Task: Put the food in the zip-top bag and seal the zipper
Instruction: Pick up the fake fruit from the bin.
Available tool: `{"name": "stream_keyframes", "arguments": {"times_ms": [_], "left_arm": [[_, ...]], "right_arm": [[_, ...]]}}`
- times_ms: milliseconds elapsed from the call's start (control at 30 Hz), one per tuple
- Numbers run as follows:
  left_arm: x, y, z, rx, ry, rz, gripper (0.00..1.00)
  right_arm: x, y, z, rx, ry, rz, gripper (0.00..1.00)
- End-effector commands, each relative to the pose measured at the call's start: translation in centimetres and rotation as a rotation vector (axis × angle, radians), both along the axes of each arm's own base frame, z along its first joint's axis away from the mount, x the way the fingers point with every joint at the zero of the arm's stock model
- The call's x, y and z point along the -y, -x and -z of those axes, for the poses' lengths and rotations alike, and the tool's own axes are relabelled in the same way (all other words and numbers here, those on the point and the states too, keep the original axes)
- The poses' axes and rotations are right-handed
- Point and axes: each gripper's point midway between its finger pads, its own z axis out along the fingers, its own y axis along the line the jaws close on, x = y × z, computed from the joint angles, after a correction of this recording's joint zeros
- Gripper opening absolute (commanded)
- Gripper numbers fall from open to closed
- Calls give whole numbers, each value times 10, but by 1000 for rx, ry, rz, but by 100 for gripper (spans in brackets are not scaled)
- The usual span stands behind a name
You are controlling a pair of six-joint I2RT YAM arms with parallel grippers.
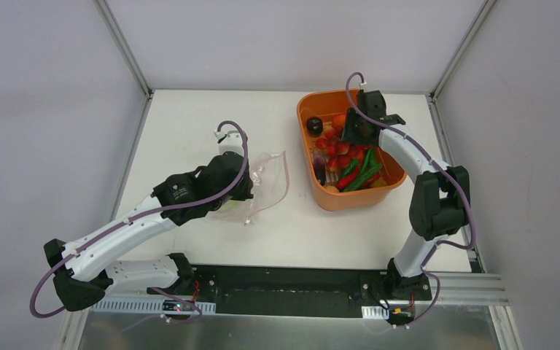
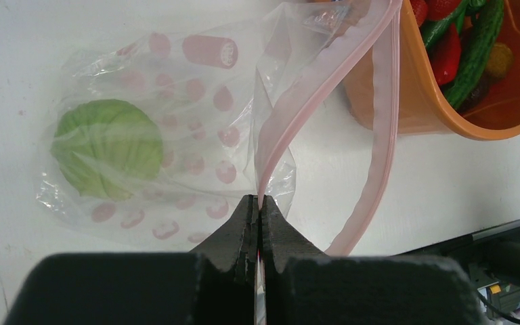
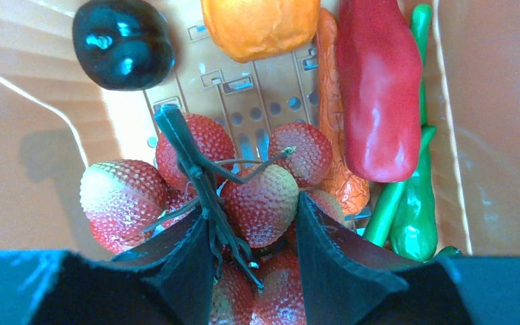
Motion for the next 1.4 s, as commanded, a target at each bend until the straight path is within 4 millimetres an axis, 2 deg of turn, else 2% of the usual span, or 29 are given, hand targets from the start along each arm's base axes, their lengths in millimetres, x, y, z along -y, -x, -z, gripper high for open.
{"name": "stream_keyframes", "arguments": {"times_ms": [0,167,300,367,467,533,767,1067,1133,1233,1300,1367], "left_arm": [[4,-1,-4,-7,46,-6,0],[2,-1,-5,-2,45,-9,0],[-1,-1,-5,5,37,-18,0],[-2,-1,-5,6,34,-19,0],[-2,-2,-4,7,24,-21,0],[-2,-3,-5,7,18,-20,0],[-1,-5,-5,10,7,-22,0],[0,-6,-7,14,6,-20,0],[-1,-6,-7,15,7,-22,0],[0,-6,-6,13,8,-21,0],[1,-6,-6,13,11,-18,0],[2,-6,-6,10,9,-16,0]], "right_arm": [[7,-13,2,19,1,51,31],[4,-26,18,-48,-20,44,45],[4,-40,20,-49,-33,48,58],[2,-46,16,-42,-44,42,63],[1,-52,12,-28,-53,33,76],[-2,-55,9,-24,-63,19,79],[-9,-62,8,-19,-85,-6,78],[-27,-74,9,29,-130,-103,59],[-25,-76,12,26,-116,-103,48],[-23,-75,16,17,-103,-100,41],[-25,-73,13,21,-113,-112,43],[-26,-73,9,34,-121,-116,54]]}}
